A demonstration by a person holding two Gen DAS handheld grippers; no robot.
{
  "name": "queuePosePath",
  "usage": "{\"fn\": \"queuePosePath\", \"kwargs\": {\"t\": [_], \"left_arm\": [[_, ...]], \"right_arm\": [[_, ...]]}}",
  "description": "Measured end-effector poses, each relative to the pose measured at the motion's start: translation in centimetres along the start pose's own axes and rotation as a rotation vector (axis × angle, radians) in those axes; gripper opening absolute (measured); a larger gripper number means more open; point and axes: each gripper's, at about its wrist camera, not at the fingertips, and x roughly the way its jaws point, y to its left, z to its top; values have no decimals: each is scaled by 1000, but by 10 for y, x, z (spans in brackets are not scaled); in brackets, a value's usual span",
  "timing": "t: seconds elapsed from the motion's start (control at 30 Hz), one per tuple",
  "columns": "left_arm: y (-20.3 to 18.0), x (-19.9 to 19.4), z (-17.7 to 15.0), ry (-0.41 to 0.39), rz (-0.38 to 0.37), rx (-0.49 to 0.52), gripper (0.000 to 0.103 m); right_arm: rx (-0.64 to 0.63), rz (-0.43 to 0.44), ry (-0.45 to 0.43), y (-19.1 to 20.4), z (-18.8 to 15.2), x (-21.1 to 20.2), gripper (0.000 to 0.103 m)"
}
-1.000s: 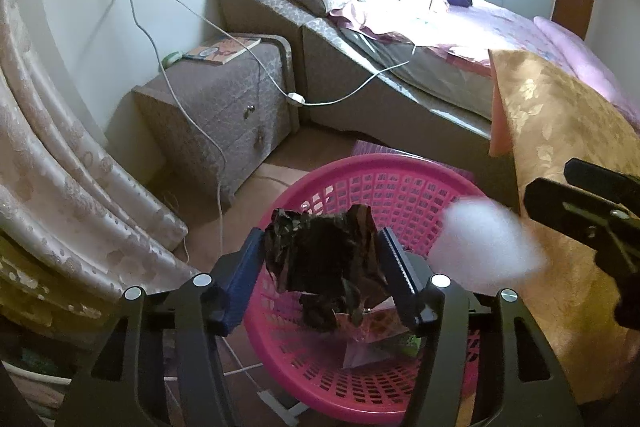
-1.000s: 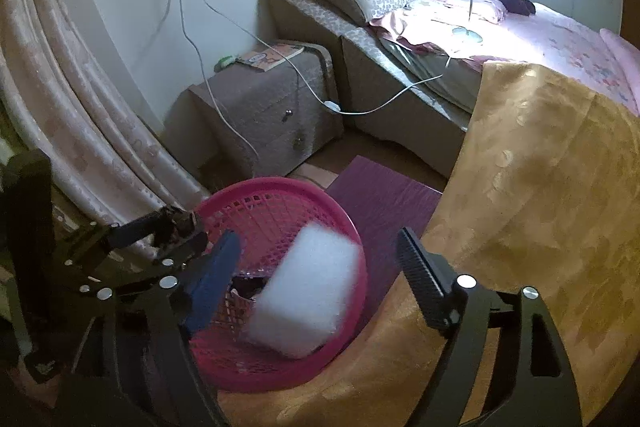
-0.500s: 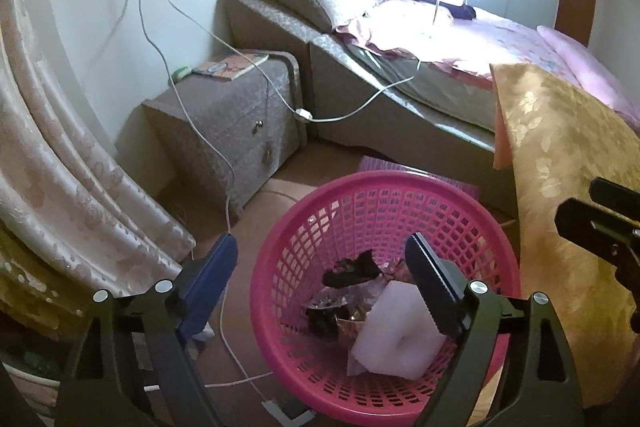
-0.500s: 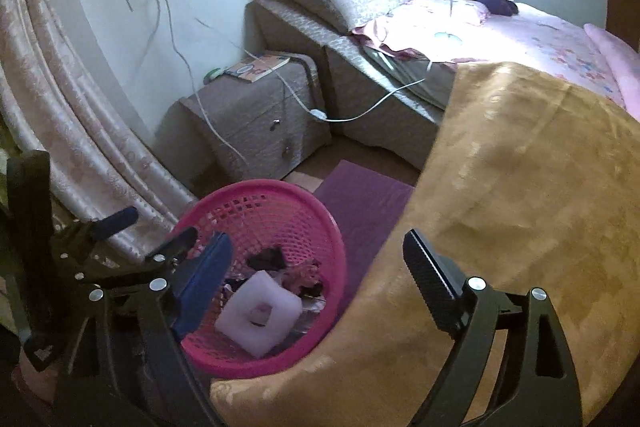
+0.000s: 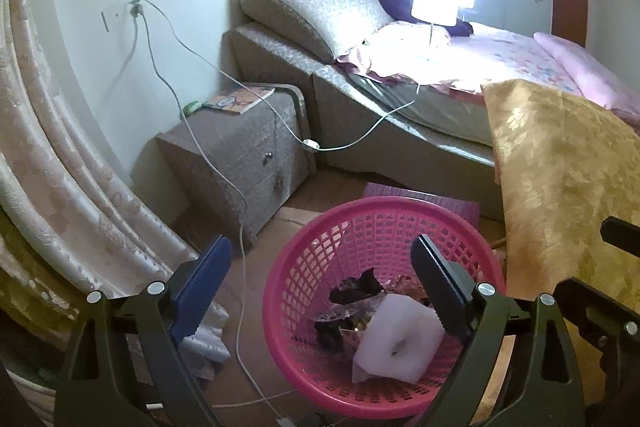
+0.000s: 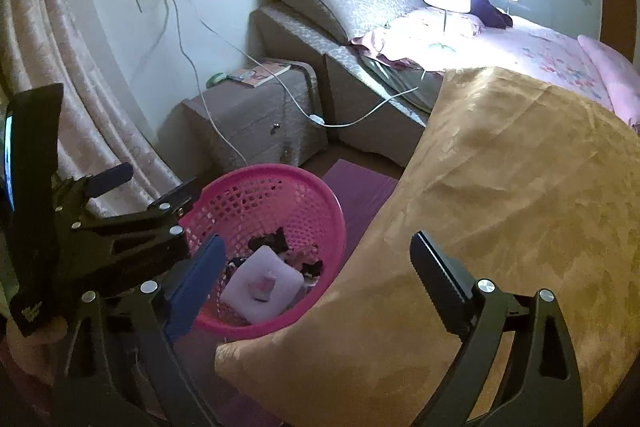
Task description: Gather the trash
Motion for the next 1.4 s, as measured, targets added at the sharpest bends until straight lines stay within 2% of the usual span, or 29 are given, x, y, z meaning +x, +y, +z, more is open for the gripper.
{"fn": "queuePosePath", "kwargs": {"t": [0.23,0.6,0.87,1.4], "left_arm": [[-6,-15,1,-14,-3,4,88],[-4,-56,3,-28,-48,-35,89],[5,-80,-17,-32,-4,-30,89],[6,-84,-23,-59,-5,-45,92]], "right_arm": [[-18,-7,-26,1,-3,-15,93],[-78,-3,-75,8,-4,-42,93],[-86,-15,-114,16,-5,-56,93],[-71,-22,-128,27,-12,-62,93]]}}
